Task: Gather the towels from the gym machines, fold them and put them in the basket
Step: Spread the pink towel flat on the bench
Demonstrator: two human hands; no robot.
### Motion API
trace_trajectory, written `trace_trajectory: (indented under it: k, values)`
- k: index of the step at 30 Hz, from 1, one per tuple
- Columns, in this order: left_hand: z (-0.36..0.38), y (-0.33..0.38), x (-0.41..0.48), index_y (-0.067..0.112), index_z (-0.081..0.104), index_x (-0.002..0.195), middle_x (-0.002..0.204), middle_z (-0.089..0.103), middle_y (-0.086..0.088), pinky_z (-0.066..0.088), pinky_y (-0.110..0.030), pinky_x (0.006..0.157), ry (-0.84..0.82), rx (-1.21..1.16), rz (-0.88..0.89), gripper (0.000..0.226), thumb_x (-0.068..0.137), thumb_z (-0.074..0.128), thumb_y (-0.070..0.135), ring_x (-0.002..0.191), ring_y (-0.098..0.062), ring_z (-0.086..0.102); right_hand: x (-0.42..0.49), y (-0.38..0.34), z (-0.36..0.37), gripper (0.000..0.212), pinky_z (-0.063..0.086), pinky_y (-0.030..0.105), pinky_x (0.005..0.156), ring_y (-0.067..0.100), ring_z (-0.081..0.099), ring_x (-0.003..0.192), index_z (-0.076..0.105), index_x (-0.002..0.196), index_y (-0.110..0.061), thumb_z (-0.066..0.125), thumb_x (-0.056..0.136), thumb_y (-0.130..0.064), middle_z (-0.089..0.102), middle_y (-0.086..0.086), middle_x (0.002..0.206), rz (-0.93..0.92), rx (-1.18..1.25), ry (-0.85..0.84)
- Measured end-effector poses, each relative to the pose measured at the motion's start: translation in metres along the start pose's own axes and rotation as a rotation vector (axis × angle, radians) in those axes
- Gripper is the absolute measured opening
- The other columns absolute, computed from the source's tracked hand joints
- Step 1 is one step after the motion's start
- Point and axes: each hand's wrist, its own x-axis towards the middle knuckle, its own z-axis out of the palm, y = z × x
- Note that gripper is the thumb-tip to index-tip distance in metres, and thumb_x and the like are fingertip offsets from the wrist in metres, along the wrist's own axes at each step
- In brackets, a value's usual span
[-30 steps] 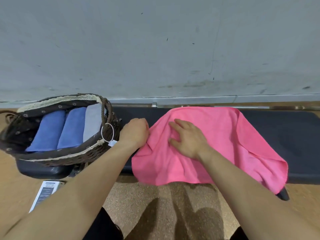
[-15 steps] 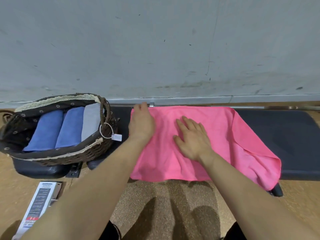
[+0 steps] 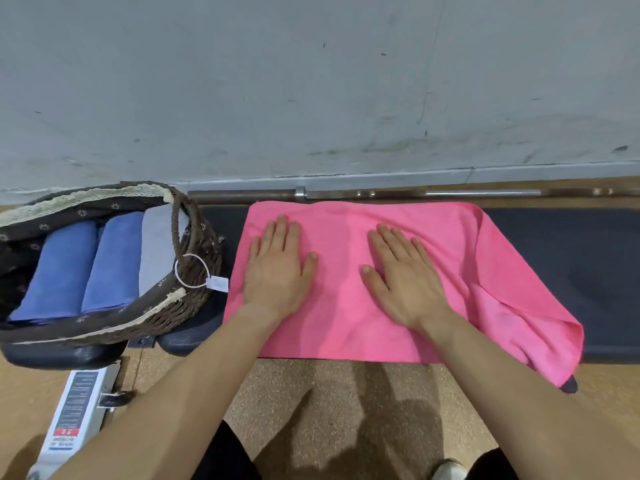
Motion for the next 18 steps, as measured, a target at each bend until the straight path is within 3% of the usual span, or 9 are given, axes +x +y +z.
trace_trajectory:
  k: [5, 10, 15, 18]
  values:
    - [-0.006, 0.084, 0.002, 0.016, 0.028, 0.154, 0.165, 0.018, -0.004, 0.008, -0.042, 0.123, 0.067, -0.175, 0.182, 0.059, 0.101, 0.039, 0.039, 0.152, -0.019, 0.016, -0.024, 0.026, -0.027, 0.057, 0.022, 0.047, 0.119, 0.027, 0.043, 0.135, 0.050, 0.143, -0.015, 0.034, 0.096, -0.045, 0.049, 0.006, 0.148, 0.019, 0.016, 0.255]
    - [0.016, 0.167, -0.021, 0.015, 0.032, 0.153, 0.163, 0.023, -0.002, 0.012, -0.040, 0.124, 0.023, -0.221, 0.284, 0.058, 0.099, 0.045, 0.033, 0.151, -0.017, 0.018, -0.069, 0.091, -0.049, 0.054, 0.043, 0.046, 0.097, 0.035, 0.054, 0.111, 0.058, 0.129, -0.013, 0.041, 0.090, -0.045, 0.058, 0.010, 0.127, 0.153, 0.040, 0.376]
    - [0.027, 0.221, -0.037, 0.014, 0.046, 0.145, 0.159, 0.033, -0.006, 0.022, -0.037, 0.120, -0.070, -0.226, 0.316, 0.048, 0.099, 0.044, 0.026, 0.147, -0.020, 0.027, -0.111, 0.143, -0.052, 0.047, 0.045, 0.045, 0.094, 0.031, 0.050, 0.116, 0.056, 0.131, -0.020, 0.058, 0.088, -0.039, 0.053, 0.005, 0.129, 0.292, 0.047, 0.121]
    - [0.027, 0.233, -0.041, 0.020, 0.058, 0.135, 0.153, 0.042, -0.003, 0.031, -0.031, 0.112, -0.092, -0.318, 0.333, 0.042, 0.095, 0.047, 0.016, 0.142, -0.018, 0.035, -0.118, 0.155, -0.050, 0.039, 0.047, 0.043, 0.093, 0.029, 0.050, 0.114, 0.063, 0.125, -0.022, 0.059, 0.088, -0.034, 0.055, 0.002, 0.125, 0.269, 0.093, 0.111]
